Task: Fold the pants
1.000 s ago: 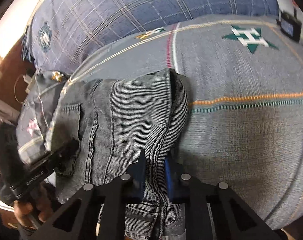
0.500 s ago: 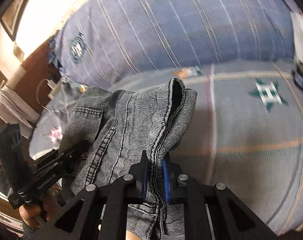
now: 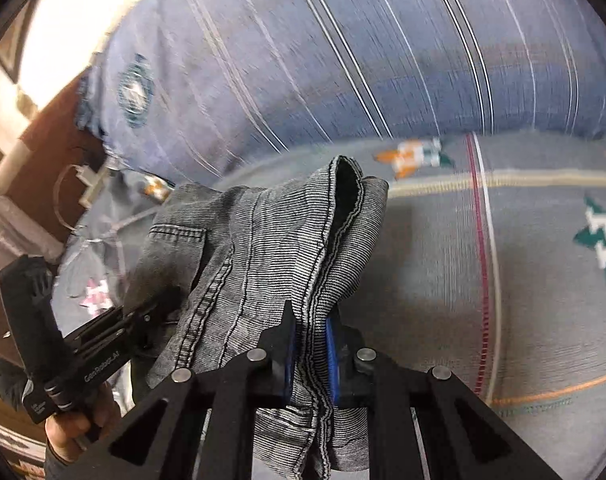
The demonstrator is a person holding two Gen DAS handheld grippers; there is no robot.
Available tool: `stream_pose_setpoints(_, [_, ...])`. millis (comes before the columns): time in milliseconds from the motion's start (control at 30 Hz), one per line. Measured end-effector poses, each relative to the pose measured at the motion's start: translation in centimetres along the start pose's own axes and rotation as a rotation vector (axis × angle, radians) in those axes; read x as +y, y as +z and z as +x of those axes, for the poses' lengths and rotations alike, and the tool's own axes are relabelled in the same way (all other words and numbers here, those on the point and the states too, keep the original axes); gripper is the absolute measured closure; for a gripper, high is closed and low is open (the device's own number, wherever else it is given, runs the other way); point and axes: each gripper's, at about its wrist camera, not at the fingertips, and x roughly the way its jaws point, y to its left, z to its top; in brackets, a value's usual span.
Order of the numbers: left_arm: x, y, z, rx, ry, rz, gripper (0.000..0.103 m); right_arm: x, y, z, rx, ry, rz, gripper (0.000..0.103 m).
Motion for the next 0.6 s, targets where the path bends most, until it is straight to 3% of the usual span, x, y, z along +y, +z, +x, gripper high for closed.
stream_pose_setpoints(67, [0.6,-0.7,1.2,-0.009,0.053,-0.009,0.048,-1.6,-1.0,2.3,0.034,-0.054,0.010,0.086])
stream_pose_setpoints(133, [1.3,-1.0,0.8,-0.009,0.074,-0.047,0.031,-2.7,-1.7,2.7,0.033,-0.053,0.041,0.079])
stream_pose_setpoints(233, [2.1,-1.3,-2.1,-0.035,0.043,-0.083,0.029,-2.3,-2.0,1.4,0.027,-0.091,0.005,0.078])
stream_pose_setpoints(300, [1.9,-2.0,-4.4,-0.086,0.065,-0.056,0.029,-0.6,-2.2,-0.9,-0.024,-0.113,-0.062,0.078])
stream_pose_setpoints(367, [1.4,-3.2,-5.6,-0.121,0.104,-0.031,0.025,0.9,-2.6,-3.1,-0.072,-0.063,-0.087,0.078])
stream_pose_setpoints(433, [0.8,-4.1,-4.5,-0.084,0.147,0.001,0.024,2.2,-3.5,-4.1,-0.091,-0.004,-0.102,0.078])
stream_pose_setpoints(500, [0.5,-5.1,-2.2,-0.028,0.202,0.033,0.024,3.0,-5.0,-2.8,-0.042,-0.020,-0.141,0.077])
stream_pose_setpoints(567, [0.6,-5.7,-1.6,-0.041,0.214,0.021,0.022,2.3,-6.8,0.8,0.058,-0.136,-0.180,0.076])
stream_pose_setpoints(600, [0.6,-5.8,-2.1,-0.043,0.214,0.005,0.022,2.1,-7.4,1.4,0.061,-0.146,-0.198,0.076])
